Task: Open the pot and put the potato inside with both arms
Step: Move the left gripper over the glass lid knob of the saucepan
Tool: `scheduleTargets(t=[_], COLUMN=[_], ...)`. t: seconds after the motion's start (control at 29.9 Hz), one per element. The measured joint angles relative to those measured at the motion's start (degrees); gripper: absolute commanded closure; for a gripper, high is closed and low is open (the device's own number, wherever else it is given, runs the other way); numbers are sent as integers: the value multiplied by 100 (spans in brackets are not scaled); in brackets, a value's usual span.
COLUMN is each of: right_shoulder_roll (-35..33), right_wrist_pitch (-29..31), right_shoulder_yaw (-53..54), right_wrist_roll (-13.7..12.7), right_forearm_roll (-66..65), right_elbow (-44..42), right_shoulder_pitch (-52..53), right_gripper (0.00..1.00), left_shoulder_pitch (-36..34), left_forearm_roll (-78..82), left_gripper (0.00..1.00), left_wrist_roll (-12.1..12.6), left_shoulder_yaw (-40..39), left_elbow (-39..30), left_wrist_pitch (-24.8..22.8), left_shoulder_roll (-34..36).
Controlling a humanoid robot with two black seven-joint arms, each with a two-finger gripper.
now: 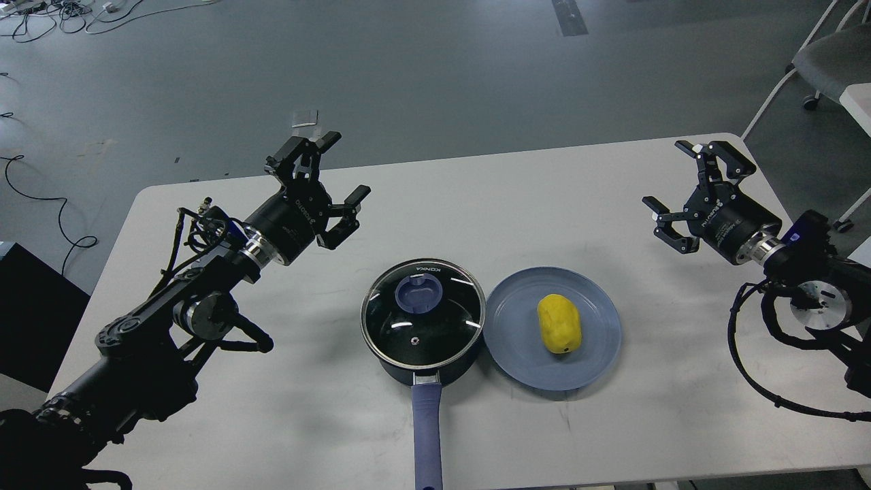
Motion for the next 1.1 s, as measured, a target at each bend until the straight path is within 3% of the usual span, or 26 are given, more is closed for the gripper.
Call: scheduleTargets(t=[0.2, 0.4, 0.54, 0.6, 0.74, 0.8, 1.1], right_shoulder_roll=[-27, -29, -40, -61, -123, -166, -280], right_wrist_pitch=[0, 0, 0, 0, 0, 0, 0], right_shoulder_yaw=[8, 9, 9, 9, 9, 9, 17], right_wrist_roll=[7, 9, 18, 25, 39, 43, 53], right_forearm_roll=[1, 2, 2, 2, 2, 2, -16], right_elbow=[6, 7, 7, 7, 7, 7, -7], right_shoulder_pitch=[-3, -4, -2, 3, 5, 5, 5], right_gripper=[0, 0, 0, 0, 0, 0, 0], left_shoulder_pitch=[2, -171, -358, -477, -693, -765, -875], left_forearm_roll=[-9, -123, -43, 34, 707, 1300, 4944], left_gripper=[2, 2, 2, 2, 2, 2, 2], left_wrist_roll=[42, 337, 351, 220, -483, -644, -718], left_shoulder_yaw=[-4, 25, 39, 41, 42, 41, 34], left_elbow=[-10, 55, 72, 18, -409, -811, -3443], left_wrist_pitch=[0, 0, 0, 0, 0, -1, -4], left_shoulder_roll=[-6, 9, 130, 193, 497, 713, 1706])
